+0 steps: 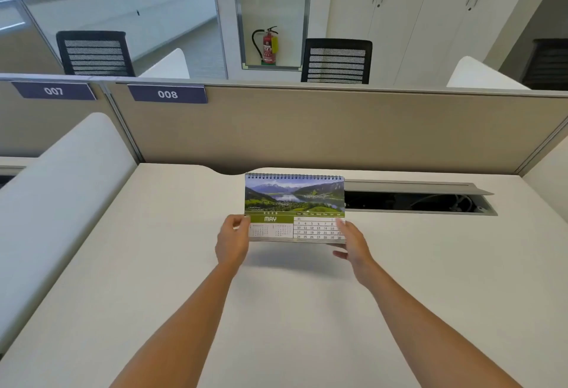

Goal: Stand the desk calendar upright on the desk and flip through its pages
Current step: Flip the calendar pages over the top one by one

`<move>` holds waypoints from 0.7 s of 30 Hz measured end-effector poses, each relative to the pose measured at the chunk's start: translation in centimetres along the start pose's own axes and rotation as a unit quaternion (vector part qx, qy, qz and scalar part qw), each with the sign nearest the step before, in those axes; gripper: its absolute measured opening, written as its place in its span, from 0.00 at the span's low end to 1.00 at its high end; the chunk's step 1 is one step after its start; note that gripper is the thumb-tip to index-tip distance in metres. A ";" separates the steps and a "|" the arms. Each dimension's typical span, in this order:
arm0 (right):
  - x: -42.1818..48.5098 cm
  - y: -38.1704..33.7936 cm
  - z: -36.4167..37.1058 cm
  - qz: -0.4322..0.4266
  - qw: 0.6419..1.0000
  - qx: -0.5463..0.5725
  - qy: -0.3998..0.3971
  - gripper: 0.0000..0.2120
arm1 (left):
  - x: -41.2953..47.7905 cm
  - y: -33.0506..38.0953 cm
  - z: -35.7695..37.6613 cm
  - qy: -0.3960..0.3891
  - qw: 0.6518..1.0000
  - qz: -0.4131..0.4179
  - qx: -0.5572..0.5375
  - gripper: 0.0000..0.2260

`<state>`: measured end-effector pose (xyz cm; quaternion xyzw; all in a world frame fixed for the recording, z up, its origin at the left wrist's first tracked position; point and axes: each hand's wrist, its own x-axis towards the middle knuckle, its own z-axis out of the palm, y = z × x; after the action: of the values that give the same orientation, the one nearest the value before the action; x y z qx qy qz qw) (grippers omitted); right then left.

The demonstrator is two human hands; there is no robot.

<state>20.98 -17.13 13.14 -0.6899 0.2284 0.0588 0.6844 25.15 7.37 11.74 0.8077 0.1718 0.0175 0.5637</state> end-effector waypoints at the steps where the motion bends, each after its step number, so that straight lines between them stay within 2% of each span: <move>1: -0.3 -0.7 -0.6 -0.005 1.000 0.010 -0.022 0.22 | 0.0 0.6 -0.8 0.000 1.000 0.005 -0.007 0.16; 3: -0.7 -2.0 -1.5 -0.025 0.997 0.028 -0.063 0.33 | 0.4 2.4 -2.4 -0.004 0.998 0.008 -0.054 0.21; 5: -0.9 -3.6 -2.1 -0.059 0.994 0.049 -0.084 0.38 | 0.9 4.8 -3.6 -0.037 0.991 0.009 -0.130 0.24; 8: -0.8 -6.4 -2.2 -0.111 0.987 0.084 -0.085 0.39 | 1.2 8.6 -4.8 -0.104 0.972 0.024 -0.208 0.27; 10: -0.6 -8.1 -1.9 -0.138 0.984 0.090 -0.072 0.38 | 1.4 10.4 -4.5 -0.149 0.967 0.071 -0.195 0.33; 12: -0.2 -9.2 -1.2 -0.161 0.984 0.056 -0.051 0.32 | 1.4 11.7 -3.6 -0.165 0.964 0.110 -0.177 0.31; 15: 1.4 -9.4 -0.4 -0.189 0.981 -0.029 -0.043 0.23 | 2.4 12.0 -1.9 -0.176 0.972 0.127 -0.091 0.23; 17: 2.7 -9.0 -0.5 -0.195 0.967 -0.162 -0.009 0.25 | 3.9 11.0 -1.2 -0.122 0.974 0.155 0.111 0.20; 19: 3.7 -8.2 -0.9 -0.203 0.916 -0.345 0.032 0.27 | 5.2 10.0 -1.1 -0.077 0.947 0.202 0.238 0.20; 21: 4.2 -7.5 -1.2 -0.211 0.868 -0.448 0.032 0.30 | 6.0 9.3 -1.2 -0.073 0.931 0.234 0.270 0.20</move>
<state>27.40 -19.60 18.42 -0.9558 0.0485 -0.0129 0.2897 32.88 7.42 19.69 0.9459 -0.0659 0.0427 0.3148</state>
